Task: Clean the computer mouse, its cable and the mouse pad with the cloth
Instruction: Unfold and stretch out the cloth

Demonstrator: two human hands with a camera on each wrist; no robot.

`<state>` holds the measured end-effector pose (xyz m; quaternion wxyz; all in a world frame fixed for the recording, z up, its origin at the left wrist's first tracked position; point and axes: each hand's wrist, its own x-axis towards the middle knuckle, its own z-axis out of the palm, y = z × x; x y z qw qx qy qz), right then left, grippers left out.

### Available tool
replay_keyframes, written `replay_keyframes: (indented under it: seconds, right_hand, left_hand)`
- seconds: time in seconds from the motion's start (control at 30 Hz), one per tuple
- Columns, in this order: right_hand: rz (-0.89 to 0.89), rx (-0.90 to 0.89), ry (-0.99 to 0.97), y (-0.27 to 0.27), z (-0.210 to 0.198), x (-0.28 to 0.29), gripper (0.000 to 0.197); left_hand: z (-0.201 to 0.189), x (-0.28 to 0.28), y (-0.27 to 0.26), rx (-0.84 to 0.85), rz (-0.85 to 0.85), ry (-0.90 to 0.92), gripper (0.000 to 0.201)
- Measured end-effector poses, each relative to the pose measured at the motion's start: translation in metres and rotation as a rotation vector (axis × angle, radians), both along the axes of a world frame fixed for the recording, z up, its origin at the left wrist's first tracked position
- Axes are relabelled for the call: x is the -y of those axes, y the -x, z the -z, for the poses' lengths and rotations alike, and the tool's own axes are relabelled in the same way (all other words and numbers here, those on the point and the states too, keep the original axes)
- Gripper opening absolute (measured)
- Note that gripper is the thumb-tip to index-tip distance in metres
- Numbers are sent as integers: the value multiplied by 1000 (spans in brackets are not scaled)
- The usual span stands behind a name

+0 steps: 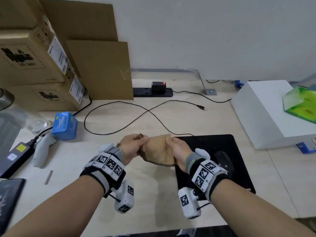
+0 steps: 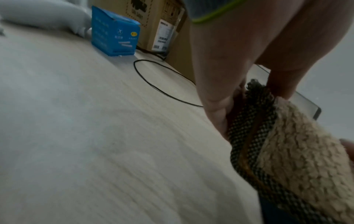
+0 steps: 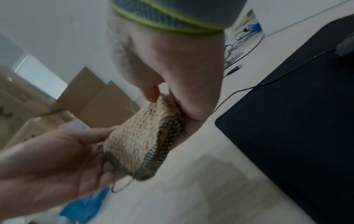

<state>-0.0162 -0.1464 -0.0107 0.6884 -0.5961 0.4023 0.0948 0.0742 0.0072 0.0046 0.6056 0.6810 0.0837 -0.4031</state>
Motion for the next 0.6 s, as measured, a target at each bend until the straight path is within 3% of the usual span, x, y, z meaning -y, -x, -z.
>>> replay_keyframes:
  seconds: [0.13,0.23,0.33,0.43,0.53,0.6]
  right_hand:
    - [-94,-16,256,9,28,-10,30]
    - [-41,20,77,10,29,-17,22]
    - [58,78,-194,7,29,-20,20]
    - [63,94,-269,5,28,-19,21]
    - [-8,46,-136,4,37,-16,18]
    - [-75,-25,35,5,45,-18,19]
  left_hand:
    - [25,-9,8,137,24,-130,9]
    - [31,-13,12,74,-19,-35,10]
    - [34,-15,16,-154,-11,98,23]
    - [45,-22,16,-282,-26,187,35]
    - [53,-25,15,-211,-127,155,35]
    - [60,-25,17,-119,-118,28,26]
